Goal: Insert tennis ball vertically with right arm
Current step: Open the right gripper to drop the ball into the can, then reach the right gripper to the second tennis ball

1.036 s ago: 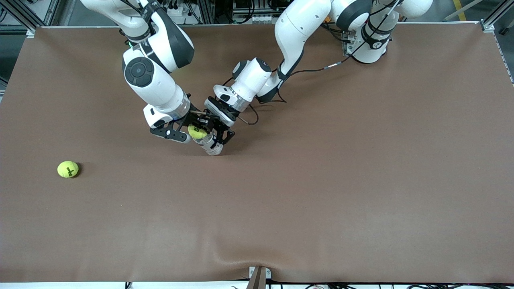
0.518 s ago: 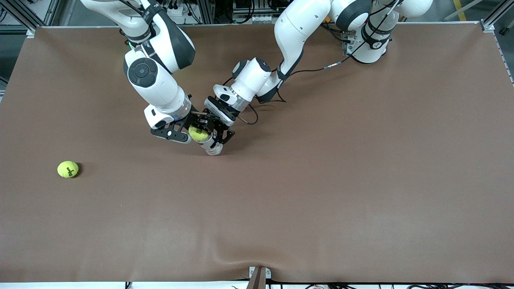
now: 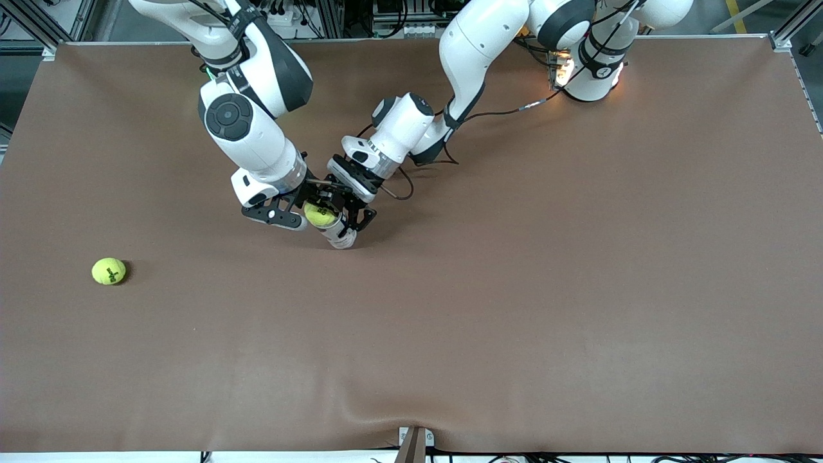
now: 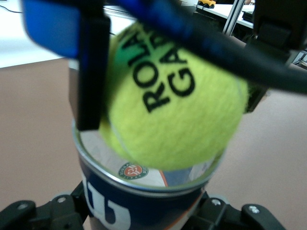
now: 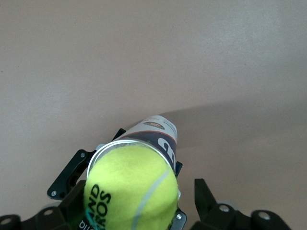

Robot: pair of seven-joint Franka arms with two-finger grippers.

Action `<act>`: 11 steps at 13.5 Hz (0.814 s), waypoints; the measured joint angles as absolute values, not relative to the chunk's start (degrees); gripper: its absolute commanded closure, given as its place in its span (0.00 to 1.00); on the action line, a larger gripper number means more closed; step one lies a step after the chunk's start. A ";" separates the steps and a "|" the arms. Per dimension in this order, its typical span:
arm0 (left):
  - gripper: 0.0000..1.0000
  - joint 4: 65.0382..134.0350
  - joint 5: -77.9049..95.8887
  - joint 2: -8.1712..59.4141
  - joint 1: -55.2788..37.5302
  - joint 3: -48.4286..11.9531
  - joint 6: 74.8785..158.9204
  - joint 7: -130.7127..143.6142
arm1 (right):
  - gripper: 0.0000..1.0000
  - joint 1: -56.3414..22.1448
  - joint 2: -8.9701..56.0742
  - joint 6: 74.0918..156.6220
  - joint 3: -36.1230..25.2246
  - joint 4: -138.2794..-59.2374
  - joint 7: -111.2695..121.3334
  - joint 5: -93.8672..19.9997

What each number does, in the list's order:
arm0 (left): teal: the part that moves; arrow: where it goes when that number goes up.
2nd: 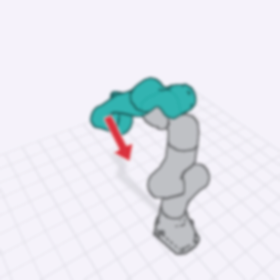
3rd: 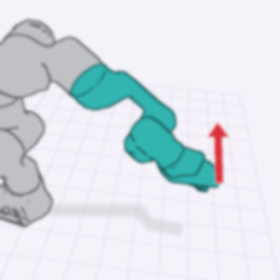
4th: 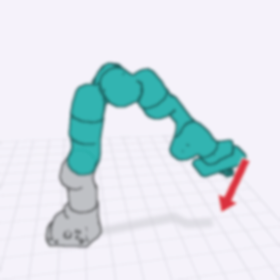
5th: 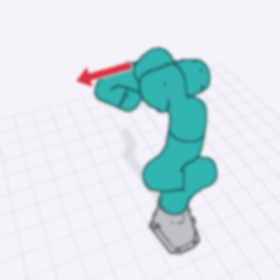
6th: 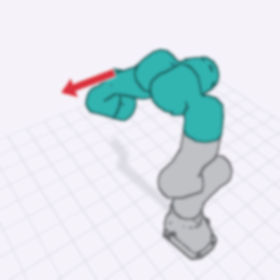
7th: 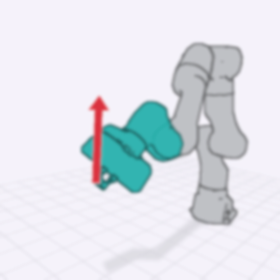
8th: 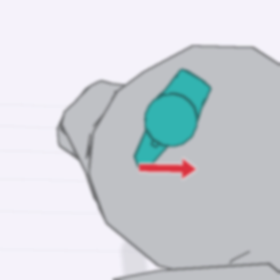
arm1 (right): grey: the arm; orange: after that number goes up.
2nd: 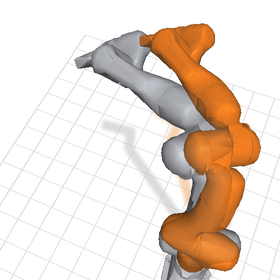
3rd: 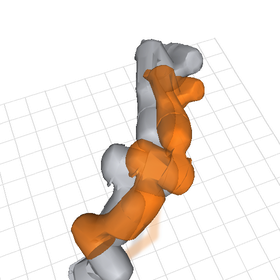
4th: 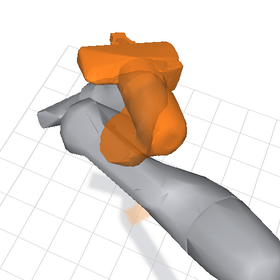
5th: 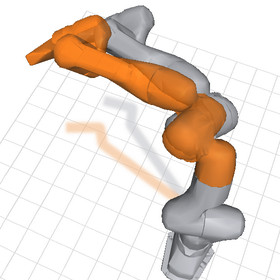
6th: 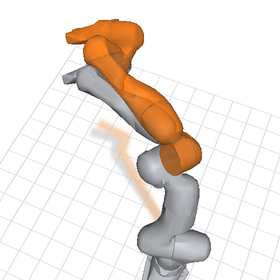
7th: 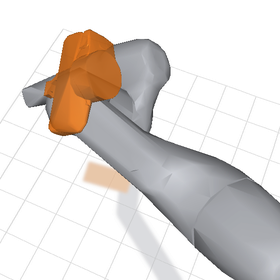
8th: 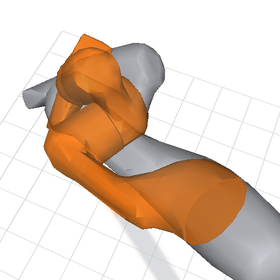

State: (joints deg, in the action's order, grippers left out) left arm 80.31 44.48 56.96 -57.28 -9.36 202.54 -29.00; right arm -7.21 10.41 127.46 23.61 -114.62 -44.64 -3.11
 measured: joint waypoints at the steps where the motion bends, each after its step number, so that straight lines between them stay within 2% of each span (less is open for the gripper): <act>1: 0.20 80.31 44.48 57.08 -57.30 -9.36 202.53 -29.00 | 0.00 -7.21 10.36 127.46 23.61 -114.54 -44.65 -3.11; 3: 0.31 80.31 44.48 57.24 -57.33 -9.36 202.53 -29.00 | 0.00 -7.20 10.20 127.46 23.60 -114.48 -44.69 -3.11; 4: 0.32 80.31 44.48 57.26 -57.32 -9.35 202.53 -29.00 | 0.00 -7.16 10.02 127.46 23.58 -114.43 -44.70 -3.10; 6: 0.32 80.27 44.48 57.26 -57.32 -9.33 202.59 -29.00 | 0.00 -6.69 9.27 126.98 23.48 -114.12 -44.68 -3.02; 10: 0.31 80.27 44.48 57.26 -57.31 -9.32 202.59 -29.00 | 0.00 -2.43 6.90 119.59 23.09 -111.98 -36.43 -2.46; 11: 0.25 80.27 44.48 57.26 -57.31 -9.31 202.59 -29.00 | 0.00 -0.43 6.08 118.05 22.60 -111.85 -31.53 -2.31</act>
